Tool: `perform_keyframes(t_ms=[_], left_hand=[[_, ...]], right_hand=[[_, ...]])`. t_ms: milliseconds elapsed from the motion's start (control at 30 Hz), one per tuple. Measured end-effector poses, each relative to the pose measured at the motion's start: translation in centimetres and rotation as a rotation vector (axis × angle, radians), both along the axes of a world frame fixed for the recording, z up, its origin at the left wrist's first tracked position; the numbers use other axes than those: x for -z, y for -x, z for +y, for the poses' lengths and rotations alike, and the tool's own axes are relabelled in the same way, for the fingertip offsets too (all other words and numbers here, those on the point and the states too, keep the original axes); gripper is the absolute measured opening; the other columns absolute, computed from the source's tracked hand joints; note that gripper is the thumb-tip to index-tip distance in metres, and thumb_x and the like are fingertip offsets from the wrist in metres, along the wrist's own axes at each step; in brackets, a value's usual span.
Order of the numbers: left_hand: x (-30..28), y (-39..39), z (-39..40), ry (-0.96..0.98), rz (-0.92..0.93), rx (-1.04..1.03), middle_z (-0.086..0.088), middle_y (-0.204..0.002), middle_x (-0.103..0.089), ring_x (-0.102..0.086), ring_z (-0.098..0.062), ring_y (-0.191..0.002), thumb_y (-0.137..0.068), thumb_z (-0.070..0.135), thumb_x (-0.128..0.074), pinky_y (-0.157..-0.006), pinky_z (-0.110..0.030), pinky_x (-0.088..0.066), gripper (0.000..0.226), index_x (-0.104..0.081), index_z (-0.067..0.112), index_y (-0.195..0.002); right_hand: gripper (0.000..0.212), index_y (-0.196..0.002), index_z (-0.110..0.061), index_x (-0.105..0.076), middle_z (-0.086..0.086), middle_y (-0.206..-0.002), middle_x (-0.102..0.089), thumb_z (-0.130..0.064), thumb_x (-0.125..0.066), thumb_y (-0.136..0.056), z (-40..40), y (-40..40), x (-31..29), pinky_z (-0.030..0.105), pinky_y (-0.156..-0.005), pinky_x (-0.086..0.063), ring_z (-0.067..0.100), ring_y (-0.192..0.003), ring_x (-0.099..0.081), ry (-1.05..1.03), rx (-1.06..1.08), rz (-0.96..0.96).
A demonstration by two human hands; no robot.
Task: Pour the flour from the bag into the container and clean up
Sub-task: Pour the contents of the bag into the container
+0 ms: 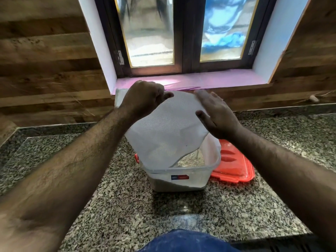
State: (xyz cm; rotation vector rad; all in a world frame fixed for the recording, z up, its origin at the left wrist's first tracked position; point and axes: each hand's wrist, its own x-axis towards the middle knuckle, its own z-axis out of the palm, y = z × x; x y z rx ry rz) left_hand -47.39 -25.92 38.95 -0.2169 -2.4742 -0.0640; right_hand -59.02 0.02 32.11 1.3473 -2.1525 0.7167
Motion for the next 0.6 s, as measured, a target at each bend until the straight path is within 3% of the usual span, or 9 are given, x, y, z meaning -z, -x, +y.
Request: perform_keyframes(t_ms=[67, 167, 300, 433, 533, 600], left_hand=[[0.0, -0.1, 0.0, 0.013, -0.008, 0.015, 0.005, -0.056, -0.044, -0.037, -0.007, -0.048, -0.103, 0.04, -0.07, -0.06, -0.017, -0.024, 0.045, -0.048, 0.024, -0.067], [-0.3, -0.1, 0.0, 0.011, 0.01, -0.005, 0.004, -0.055, -0.043, -0.034, -0.006, -0.047, -0.104, 0.041, -0.068, -0.059, -0.015, -0.021, 0.048, -0.047, 0.023, -0.066], [-0.2, 0.0, 0.0, 0.022, 0.007, -0.016, 0.002, -0.055, -0.044, -0.037, -0.009, -0.047, -0.105, 0.043, -0.067, -0.06, -0.017, -0.022, 0.049, -0.047, 0.021, -0.065], [-0.2, 0.1, 0.2, 0.032, 0.033, -0.007, 0.003, -0.054, -0.044, -0.034, -0.005, -0.045, -0.104, 0.043, -0.068, -0.063, -0.02, -0.028, 0.048, -0.047, 0.023, -0.066], [-0.2, 0.2, 0.2, 0.032, 0.055, 0.004, 0.005, -0.054, -0.041, -0.027, 0.004, -0.047, -0.103, 0.041, -0.07, -0.062, -0.019, -0.027, 0.049, -0.045, 0.024, -0.065], [-0.2, 0.1, 0.1, 0.037, 0.055, 0.011, 0.006, -0.054, -0.041, -0.028, 0.002, -0.046, -0.103, 0.041, -0.07, -0.065, -0.021, -0.032, 0.048, -0.045, 0.024, -0.065]], right_hand=[[0.089, -0.167, -0.001, -0.027, 0.02, -0.174, -0.028, -0.068, -0.019, -0.108, 0.1, 0.2, 0.3, 0.056, -0.132, -0.02, 0.033, -0.163, -0.025, -0.028, 0.024, 0.019], [0.093, -0.166, 0.008, -0.017, 0.026, -0.176, -0.015, -0.062, -0.029, -0.107, 0.1, 0.0, 0.3, 0.059, -0.132, -0.015, 0.04, -0.165, -0.015, 0.172, 0.07, 0.038], [0.088, -0.162, 0.001, -0.038, 0.021, -0.167, -0.04, -0.067, -0.018, -0.109, -0.2, -0.2, 0.6, 0.06, -0.13, -0.022, 0.036, -0.158, -0.038, 0.043, 0.012, 0.054], [0.092, -0.167, 0.004, -0.018, 0.016, -0.176, -0.011, -0.062, -0.034, -0.105, -0.3, -0.2, 1.1, 0.054, -0.134, -0.011, 0.035, -0.165, -0.017, 0.074, 0.089, 0.093], [0.091, -0.163, 0.001, -0.036, 0.02, -0.169, -0.037, -0.07, -0.022, -0.108, -0.5, -0.5, 1.5, 0.06, -0.132, -0.015, 0.036, -0.159, -0.036, 0.058, 0.082, 0.115], [0.096, -0.164, 0.001, -0.035, 0.021, -0.17, -0.036, -0.074, -0.02, -0.106, -0.4, -0.4, 1.9, 0.064, -0.131, -0.014, 0.036, -0.161, -0.031, 0.088, 0.114, 0.108]])
